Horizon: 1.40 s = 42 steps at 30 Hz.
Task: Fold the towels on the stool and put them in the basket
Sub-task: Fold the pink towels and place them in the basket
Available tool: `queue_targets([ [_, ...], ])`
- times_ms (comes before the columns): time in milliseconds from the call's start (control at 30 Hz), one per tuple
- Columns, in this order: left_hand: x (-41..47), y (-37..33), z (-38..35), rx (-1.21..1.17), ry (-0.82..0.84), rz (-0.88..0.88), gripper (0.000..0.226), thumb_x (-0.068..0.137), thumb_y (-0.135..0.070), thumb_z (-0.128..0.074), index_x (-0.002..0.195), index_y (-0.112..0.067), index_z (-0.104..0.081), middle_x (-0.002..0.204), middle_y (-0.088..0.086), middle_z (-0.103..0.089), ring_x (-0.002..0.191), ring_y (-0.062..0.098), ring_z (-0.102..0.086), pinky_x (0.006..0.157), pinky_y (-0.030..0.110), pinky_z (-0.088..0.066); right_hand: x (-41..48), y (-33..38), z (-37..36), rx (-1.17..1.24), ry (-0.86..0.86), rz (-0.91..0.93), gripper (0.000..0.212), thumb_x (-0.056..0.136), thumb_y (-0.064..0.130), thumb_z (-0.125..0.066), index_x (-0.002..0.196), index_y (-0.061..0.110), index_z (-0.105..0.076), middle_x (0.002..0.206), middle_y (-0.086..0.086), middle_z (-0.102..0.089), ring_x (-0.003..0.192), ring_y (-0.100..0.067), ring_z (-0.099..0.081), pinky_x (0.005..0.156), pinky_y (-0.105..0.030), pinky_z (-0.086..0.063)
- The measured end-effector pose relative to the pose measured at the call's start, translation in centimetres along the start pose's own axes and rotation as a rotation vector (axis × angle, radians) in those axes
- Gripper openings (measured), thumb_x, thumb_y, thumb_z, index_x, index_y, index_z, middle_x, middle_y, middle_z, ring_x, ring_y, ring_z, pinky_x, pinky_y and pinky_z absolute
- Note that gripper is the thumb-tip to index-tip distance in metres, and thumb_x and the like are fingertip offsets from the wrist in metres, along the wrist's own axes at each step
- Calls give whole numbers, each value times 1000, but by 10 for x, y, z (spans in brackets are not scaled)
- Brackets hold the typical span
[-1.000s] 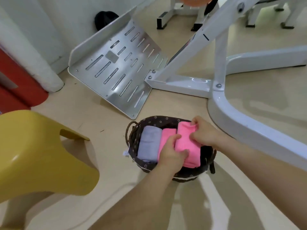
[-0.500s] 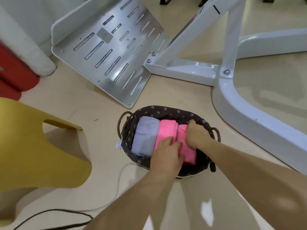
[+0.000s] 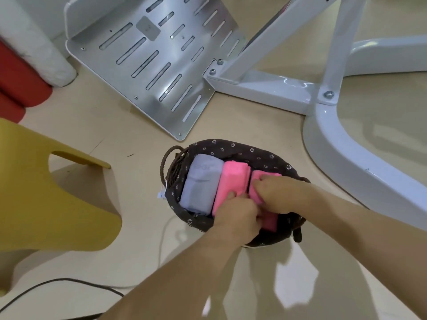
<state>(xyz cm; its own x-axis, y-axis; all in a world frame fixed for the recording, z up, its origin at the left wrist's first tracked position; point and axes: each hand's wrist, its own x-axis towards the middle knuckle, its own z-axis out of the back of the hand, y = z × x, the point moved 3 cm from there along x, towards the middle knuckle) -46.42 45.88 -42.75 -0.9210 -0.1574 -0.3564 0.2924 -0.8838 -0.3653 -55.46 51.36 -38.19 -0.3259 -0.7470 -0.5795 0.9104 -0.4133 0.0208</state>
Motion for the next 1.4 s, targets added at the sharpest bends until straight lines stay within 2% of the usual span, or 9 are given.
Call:
queue_targets([
  [133,-17,18,29,-287,-269,77,26,85,-14,-52,104,-20,-67,115,-1,-60,98,24,-58,84,35,-46,18,5,-19,-84,67,8,62,81,40,-66,128,6,-43,127,-15,-46,113,-29,-49,94,-36,-44],
  [333,-4,34,21,46,68,81,80,84,-2,-55,151,-16,-13,161,-1,1,122,31,-48,94,41,-46,23,10,-34,-50,-23,-96,87,77,31,-73,142,-1,-26,147,-21,-26,134,-37,-31,107,-42,-39],
  [467,8,36,18,138,100,44,76,90,-4,-47,152,-13,-5,161,1,8,117,37,-53,90,46,-47,20,17,-38,-187,-138,-184,94,56,27,-86,121,-26,-44,125,-41,-48,122,-51,-47,93,-48,-50],
  [567,17,36,19,129,133,63,74,93,-10,-46,152,-13,-2,161,1,9,122,38,-50,92,47,-45,37,15,-54,-110,-50,-162,97,79,22,-70,142,-18,-8,147,-38,-14,141,-50,-13,114,-51,-27],
  [767,19,30,20,127,243,61,80,92,-9,-49,152,-9,4,160,6,14,128,34,-46,94,45,-43,37,13,-42,110,1,-284,93,85,11,-62,148,-6,5,156,-29,5,147,-38,-1,118,-46,-20],
  [967,-3,44,28,-45,84,-13,51,93,-12,-47,142,-10,-35,157,10,-18,127,31,-46,99,40,-42,9,25,-35,-32,34,-448,84,88,33,-58,146,-8,-12,157,-22,-11,147,-34,-4,109,-41,-33],
  [1100,-45,51,47,-175,-251,-191,23,75,-8,-60,94,-8,-72,100,12,-69,90,27,-69,69,32,-57,-14,31,-14,25,-77,-501,53,90,27,-45,135,0,-40,143,-15,-40,138,-29,-28,98,-37,-43],
  [1300,-130,19,110,-517,-215,67,27,93,-18,-43,101,-16,-69,102,5,-69,96,26,-59,85,35,-43,-97,85,51,400,-285,-414,14,82,13,-48,81,8,-61,88,-15,-62,89,-37,-56,70,-40,-50],
  [1400,-177,-19,138,-682,-220,132,23,88,-15,-48,92,-15,-71,87,2,-71,84,21,-62,80,37,-45,-161,114,68,428,-202,-478,25,85,18,-49,99,7,-66,103,-11,-65,104,-35,-55,79,-42,-51],
])
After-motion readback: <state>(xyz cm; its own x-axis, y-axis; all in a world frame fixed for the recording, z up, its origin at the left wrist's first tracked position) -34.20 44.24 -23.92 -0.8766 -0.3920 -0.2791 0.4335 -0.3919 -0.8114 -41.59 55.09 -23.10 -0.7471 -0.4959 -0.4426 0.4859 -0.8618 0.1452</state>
